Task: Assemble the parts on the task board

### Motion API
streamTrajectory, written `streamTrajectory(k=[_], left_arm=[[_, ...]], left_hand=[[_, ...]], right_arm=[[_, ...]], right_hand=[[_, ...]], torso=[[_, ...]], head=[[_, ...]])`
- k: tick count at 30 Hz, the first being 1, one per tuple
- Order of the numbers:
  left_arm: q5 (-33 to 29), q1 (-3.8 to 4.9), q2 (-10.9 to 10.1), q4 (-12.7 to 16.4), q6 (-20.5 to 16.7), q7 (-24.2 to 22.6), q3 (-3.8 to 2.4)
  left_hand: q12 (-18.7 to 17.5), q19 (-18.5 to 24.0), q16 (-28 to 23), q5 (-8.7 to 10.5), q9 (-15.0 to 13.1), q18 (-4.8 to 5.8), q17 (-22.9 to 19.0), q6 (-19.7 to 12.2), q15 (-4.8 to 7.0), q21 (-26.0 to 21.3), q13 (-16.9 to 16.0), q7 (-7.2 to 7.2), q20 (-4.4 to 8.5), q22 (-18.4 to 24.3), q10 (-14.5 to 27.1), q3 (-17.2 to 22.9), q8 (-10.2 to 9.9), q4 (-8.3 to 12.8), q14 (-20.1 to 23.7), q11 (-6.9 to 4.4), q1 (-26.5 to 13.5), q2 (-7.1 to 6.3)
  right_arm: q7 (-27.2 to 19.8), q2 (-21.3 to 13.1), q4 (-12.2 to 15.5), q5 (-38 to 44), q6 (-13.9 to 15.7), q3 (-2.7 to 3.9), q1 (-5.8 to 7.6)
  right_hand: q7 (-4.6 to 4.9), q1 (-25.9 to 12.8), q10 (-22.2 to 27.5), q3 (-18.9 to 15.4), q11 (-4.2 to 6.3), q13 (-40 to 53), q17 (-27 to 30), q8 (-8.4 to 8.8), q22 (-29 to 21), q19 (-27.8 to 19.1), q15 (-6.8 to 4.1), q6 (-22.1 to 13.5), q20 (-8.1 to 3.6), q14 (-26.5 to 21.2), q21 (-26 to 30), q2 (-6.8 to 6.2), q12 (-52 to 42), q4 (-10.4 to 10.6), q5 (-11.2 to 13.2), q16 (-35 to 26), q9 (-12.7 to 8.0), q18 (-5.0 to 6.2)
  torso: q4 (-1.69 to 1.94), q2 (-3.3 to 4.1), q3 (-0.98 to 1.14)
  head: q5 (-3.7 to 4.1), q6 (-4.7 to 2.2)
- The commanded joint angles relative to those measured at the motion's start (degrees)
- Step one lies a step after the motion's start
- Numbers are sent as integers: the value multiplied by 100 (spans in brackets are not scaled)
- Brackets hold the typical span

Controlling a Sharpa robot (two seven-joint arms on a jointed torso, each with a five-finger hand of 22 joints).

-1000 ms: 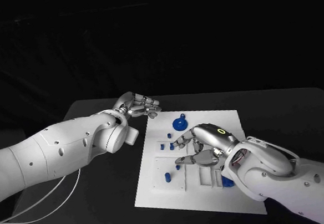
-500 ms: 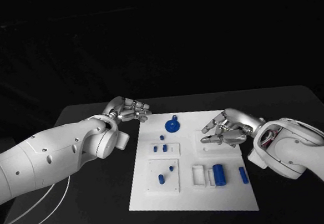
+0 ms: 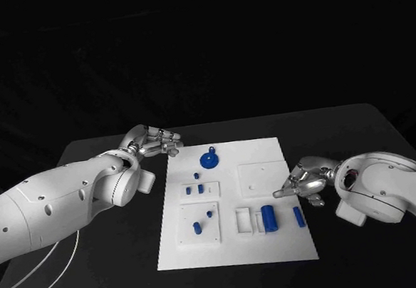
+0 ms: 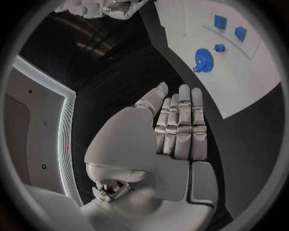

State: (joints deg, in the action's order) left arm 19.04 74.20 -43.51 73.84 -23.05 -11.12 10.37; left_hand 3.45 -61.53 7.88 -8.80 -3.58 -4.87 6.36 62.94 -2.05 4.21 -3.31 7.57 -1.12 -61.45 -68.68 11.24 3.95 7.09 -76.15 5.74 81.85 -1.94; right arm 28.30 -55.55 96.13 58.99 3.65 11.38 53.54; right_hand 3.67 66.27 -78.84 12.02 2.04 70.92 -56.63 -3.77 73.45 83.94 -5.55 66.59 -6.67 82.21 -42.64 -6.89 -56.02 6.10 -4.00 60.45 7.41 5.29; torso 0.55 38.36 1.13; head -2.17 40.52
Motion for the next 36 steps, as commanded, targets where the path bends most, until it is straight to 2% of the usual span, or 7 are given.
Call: streamTrajectory(k=[1,6,13,18,25,30,36], left_arm=[[-91,-8,2,22,27,-154,-2],[-103,-14,-3,45,33,-172,0],[-107,-17,-17,78,40,-175,1],[-108,-18,-23,109,54,-174,2],[-109,-18,-36,146,71,-167,3],[-109,-18,-44,164,83,-160,3],[-110,-18,-57,178,95,-149,4]], left_hand=[[4,-21,-17,2,-9,49,5,-32,-37,-38,1,-12,-16,20,33,0,-26,-26,-14,-23,-62,-4],[4,-34,-15,6,-9,50,8,-36,-38,-38,1,-12,-18,103,35,-7,-27,-50,-15,-23,-68,-6],[4,-56,-13,13,-9,56,12,-41,-40,-32,1,-12,-18,242,37,-17,-28,-90,-14,-21,-72,-11],[4,-56,-13,13,-9,56,12,-41,-40,-32,1,-12,-18,242,37,-17,-28,-90,-14,-21,-72,-11],[4,-62,-12,14,-9,58,14,-44,-42,-34,0,-13,-19,299,41,-19,-27,-113,-13,-22,-78,-10],[4,-70,-10,16,-9,58,16,-46,-42,-33,0,-14,-21,341,44,-22,-27,-130,-13,-22,-83,-13],[4,-70,-10,16,-9,58,16,-46,-42,-33,0,-14,-21,341,44,-22,-27,-130,-13,-22,-83,-13]], right_arm=[[895,-19,98,-364,-465,-46,-5],[1124,4,214,-312,-388,-141,-9],[1248,102,213,-127,-267,-285,-10],[1271,229,162,-41,-111,-374,-11],[1273,424,82,-11,105,-437,-11],[1279,600,-25,25,292,-472,-17],[1283,742,-139,42,391,-493,-19]], right_hand=[[-7,-51,-29,-73,-17,37,-64,11,38,259,15,-37,2,38,-36,-10,-35,39,-26,37,11,-74],[1,-22,-74,-301,-24,154,-216,9,170,281,19,-89,8,59,-134,-34,-151,138,-83,111,31,-72],[5,-73,-96,-325,-26,206,-266,14,217,290,20,-116,8,69,-151,-39,-212,236,-96,137,26,-69],[14,-87,-106,-303,-33,267,-298,13,273,300,22,-158,13,71,-168,-63,-285,329,-102,151,0,-65],[29,-79,-121,-358,-42,315,-338,13,343,305,32,-204,21,80,-171,-125,-349,488,-85,177,-55,-56],[46,-59,-102,-396,-54,325,-325,11,378,318,42,-226,33,77,-146,-137,-366,513,-160,166,-236,-45],[53,-76,-105,-394,-58,321,-325,12,386,318,44,-252,34,78,-148,-142,-366,523,-175,167,-248,-46]], torso=[[-39,-33,-1],[-38,-47,-14],[-38,-51,-34],[-30,-39,-29],[-28,-34,-32],[-22,-36,-32],[-26,-37,-37]], head=[[27,32],[39,53],[49,80],[45,100],[50,127],[31,147],[18,164]])
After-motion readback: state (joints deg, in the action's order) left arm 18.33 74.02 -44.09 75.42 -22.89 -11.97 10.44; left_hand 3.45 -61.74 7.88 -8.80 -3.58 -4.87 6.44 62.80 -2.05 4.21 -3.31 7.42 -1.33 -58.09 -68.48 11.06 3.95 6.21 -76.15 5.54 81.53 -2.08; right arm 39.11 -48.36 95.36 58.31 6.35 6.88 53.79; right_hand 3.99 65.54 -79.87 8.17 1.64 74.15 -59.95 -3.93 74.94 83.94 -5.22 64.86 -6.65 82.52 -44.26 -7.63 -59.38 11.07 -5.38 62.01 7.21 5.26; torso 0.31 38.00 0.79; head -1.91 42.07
